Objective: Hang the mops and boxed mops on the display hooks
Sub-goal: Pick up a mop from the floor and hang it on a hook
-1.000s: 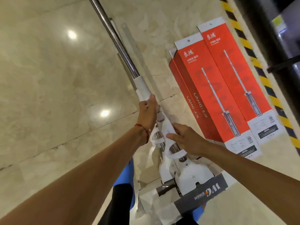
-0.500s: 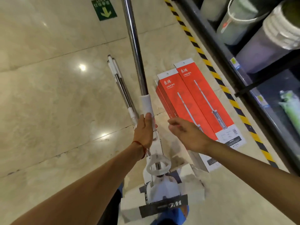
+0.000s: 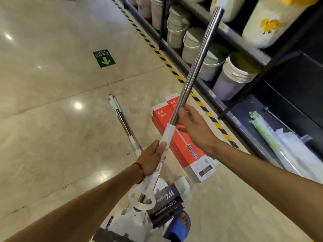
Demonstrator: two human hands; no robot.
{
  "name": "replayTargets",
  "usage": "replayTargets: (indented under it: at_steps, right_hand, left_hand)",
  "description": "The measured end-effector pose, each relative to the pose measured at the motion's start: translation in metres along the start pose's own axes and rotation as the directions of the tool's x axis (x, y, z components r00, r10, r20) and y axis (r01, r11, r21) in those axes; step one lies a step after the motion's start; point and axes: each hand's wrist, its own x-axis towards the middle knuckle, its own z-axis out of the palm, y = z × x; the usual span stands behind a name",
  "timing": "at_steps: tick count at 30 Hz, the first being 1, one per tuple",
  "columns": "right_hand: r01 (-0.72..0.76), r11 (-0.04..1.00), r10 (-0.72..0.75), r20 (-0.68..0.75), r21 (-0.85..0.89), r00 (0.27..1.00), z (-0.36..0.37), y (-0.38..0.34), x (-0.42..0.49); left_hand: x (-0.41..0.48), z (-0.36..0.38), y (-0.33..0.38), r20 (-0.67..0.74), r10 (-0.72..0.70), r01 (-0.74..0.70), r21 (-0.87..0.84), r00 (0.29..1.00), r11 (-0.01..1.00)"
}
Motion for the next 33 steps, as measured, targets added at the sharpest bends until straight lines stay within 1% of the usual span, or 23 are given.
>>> replayTargets:
  at_steps: [3, 6, 10, 15, 16, 18, 19, 21, 22, 24, 26, 27, 31, 33]
  right_hand:
    - [0.030, 0.996, -0.020, -0.127, 0.081, 0.992, 0.004, -0.025, -0.037]
    - [0.046, 0.992, -0.024, -0.185, 0.115, 0.982, 0.007, -0.057, -0.079]
    - [0.035, 0.997, -0.019, -0.216, 0.068, 0.976, 0.014, -0.095, -0.145]
    - [0.100, 0.995, -0.092, -0.261, 0.020, 0.961, 0.016, -0.143, -0.221]
    - [0.110, 0.994, -0.101, -0.272, 0.019, 0.957, 0.014, -0.152, -0.232]
    - [0.140, 0.990, -0.140, -0.291, -0.023, 0.946, 0.003, -0.174, -0.260]
    - [0.153, 0.987, -0.163, -0.303, -0.056, 0.939, -0.006, -0.183, -0.272]
    - [0.165, 0.981, -0.190, -0.325, -0.102, 0.926, -0.027, -0.201, -0.299]
    - [0.172, 0.980, -0.197, -0.328, -0.102, 0.924, -0.040, -0.209, -0.313]
    - [0.188, 0.977, -0.211, -0.320, -0.102, 0.924, -0.069, -0.224, -0.342]
    - [0.192, 0.972, -0.227, -0.319, -0.138, 0.920, -0.101, -0.234, -0.371]
    - [0.194, 0.967, -0.240, -0.326, -0.167, 0.914, -0.117, -0.239, -0.388]
    - [0.196, 0.954, -0.268, -0.351, -0.227, 0.897, -0.173, -0.257, -0.450]
    - [0.193, 0.954, -0.266, -0.346, -0.231, 0.900, -0.198, -0.263, -0.476]
  left_hand:
    - [-0.039, -0.004, 0.009, 0.091, 0.033, -0.039, 0.060, 0.995, 0.997]
    - [-0.080, -0.010, 0.016, 0.160, 0.049, -0.067, 0.113, 0.986, 0.991]
    - [-0.134, -0.017, 0.039, 0.231, 0.042, -0.087, 0.189, 0.972, 0.978]
    - [-0.201, -0.011, 0.089, 0.376, 0.040, -0.150, 0.270, 0.926, 0.951]
    - [-0.212, -0.010, 0.100, 0.393, 0.028, -0.166, 0.322, 0.919, 0.932]
    - [-0.232, -0.006, 0.127, 0.408, 0.041, -0.246, 0.465, 0.912, 0.850]
    - [-0.239, -0.003, 0.142, 0.411, 0.082, -0.299, 0.498, 0.908, 0.814]
    - [-0.254, 0.001, 0.178, 0.388, 0.199, -0.388, 0.502, 0.900, 0.773]
    - [-0.262, 0.004, 0.196, 0.356, 0.259, -0.415, 0.486, 0.898, 0.770]
    - [-0.279, 0.014, 0.235, 0.277, 0.353, -0.441, 0.398, 0.894, 0.804]
    - [-0.301, 0.035, 0.277, 0.222, 0.388, -0.439, 0.268, 0.894, 0.858]
    - [-0.315, 0.050, 0.297, 0.213, 0.408, -0.449, 0.210, 0.888, 0.868]
    - [-0.370, 0.118, 0.378, 0.185, 0.520, -0.525, -0.022, 0.834, 0.851]
    - [-0.394, 0.152, 0.415, 0.204, 0.563, -0.551, -0.117, 0.801, 0.826]
